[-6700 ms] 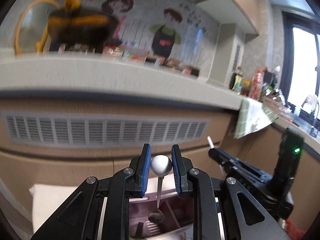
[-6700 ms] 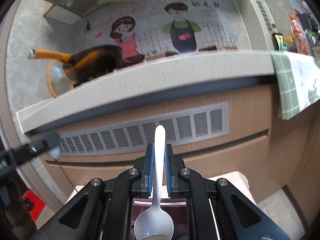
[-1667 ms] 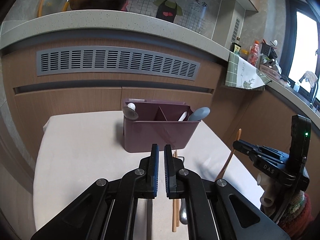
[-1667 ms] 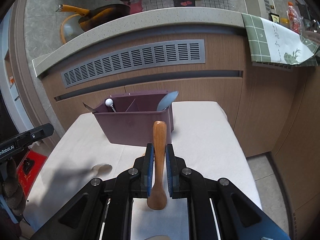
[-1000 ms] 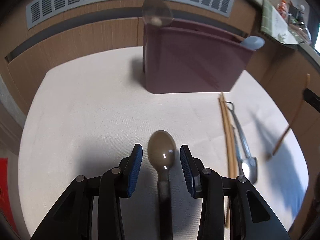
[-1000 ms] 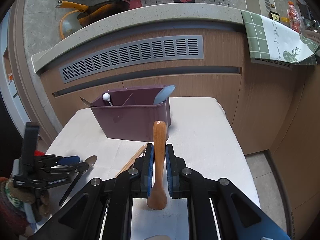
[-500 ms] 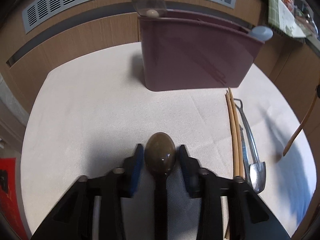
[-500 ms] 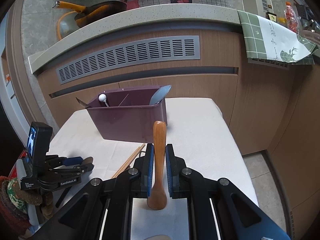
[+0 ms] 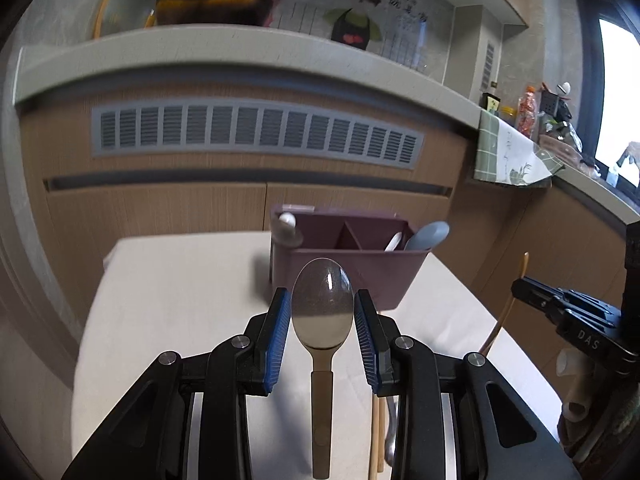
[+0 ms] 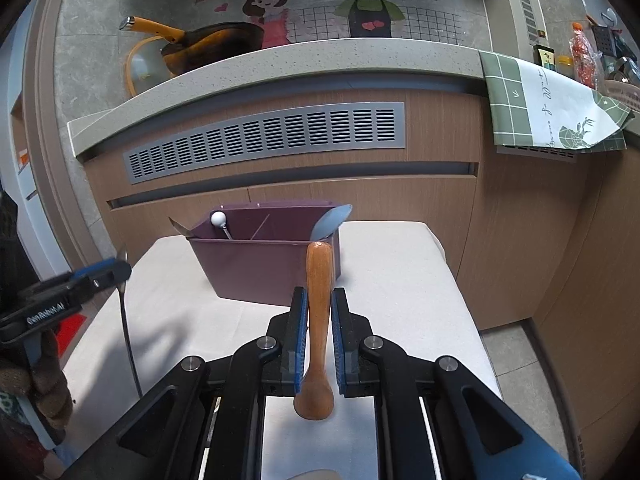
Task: Organize utensils
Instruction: 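Carry the wooden spoon with the right tool while the left tool lifts the black-handled spoon over the holder, then lower both spoons into the maroon holder and open both tools, then move the right tool to the silver shovel-shaped utensil while the left tool approaches a wooden chopstick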
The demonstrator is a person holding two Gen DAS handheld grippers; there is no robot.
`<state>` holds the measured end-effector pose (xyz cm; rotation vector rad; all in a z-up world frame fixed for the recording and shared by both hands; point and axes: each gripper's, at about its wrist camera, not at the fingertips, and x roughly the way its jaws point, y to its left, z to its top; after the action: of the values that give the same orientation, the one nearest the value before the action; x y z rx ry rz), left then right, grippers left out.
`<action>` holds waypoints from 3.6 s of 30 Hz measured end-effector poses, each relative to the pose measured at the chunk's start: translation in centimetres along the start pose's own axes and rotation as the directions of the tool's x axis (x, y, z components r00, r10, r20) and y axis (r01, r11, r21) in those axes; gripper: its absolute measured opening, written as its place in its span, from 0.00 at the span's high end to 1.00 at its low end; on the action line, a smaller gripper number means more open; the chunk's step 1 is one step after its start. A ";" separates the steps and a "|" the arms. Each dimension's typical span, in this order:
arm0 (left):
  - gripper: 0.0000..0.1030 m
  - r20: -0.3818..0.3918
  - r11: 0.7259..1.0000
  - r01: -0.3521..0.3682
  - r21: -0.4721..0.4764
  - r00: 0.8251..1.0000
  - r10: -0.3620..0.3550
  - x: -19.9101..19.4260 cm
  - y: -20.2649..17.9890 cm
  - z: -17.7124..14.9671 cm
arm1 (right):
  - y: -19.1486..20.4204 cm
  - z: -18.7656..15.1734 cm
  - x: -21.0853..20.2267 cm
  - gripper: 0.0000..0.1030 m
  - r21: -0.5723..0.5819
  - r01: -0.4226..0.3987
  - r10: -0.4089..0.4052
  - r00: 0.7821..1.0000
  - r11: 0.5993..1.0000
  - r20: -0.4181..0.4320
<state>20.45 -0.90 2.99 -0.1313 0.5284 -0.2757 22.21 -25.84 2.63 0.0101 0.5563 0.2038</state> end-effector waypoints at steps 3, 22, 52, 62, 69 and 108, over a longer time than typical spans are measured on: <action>0.67 0.015 1.000 0.002 0.016 1.000 -0.002 -0.3 -0.7 0.0 | 0.1 0.2 0.0 0.89 -0.003 0.004 -0.004 1.000 1.000 0.001; 0.67 0.426 0.998 0.054 -0.045 0.904 -0.029 4.1 0.3 14.8 | 0.9 16.2 1.2 0.89 -0.003 0.013 -0.011 0.959 1.000 0.283; 0.33 0.109 0.983 0.002 -0.181 0.994 0.018 1.6 4.3 4.0 | -0.2 3.4 7.1 0.79 0.007 0.065 -0.063 0.987 0.998 -0.146; 0.28 -0.121 0.989 -0.117 -0.094 0.987 0.105 2.4 5.2 -4.2 | 3.4 -3.5 10.2 0.81 0.021 -0.040 0.045 0.940 0.999 -0.337; 0.27 -0.156 0.976 -0.146 -0.164 0.980 0.121 2.7 7.5 -5.3 | 5.2 -4.2 13.2 0.89 0.039 -0.037 0.050 0.913 0.999 -0.404; 0.26 -0.357 0.999 0.020 -0.025 0.934 -0.027 7.0 -0.1 -6.3 | -0.2 -6.3 10.2 0.82 0.114 -0.027 0.071 0.911 0.993 -0.405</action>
<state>22.98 -3.42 -5.75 -0.1083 0.8930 -0.3196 27.38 -24.37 -8.06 0.0870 0.9872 0.2265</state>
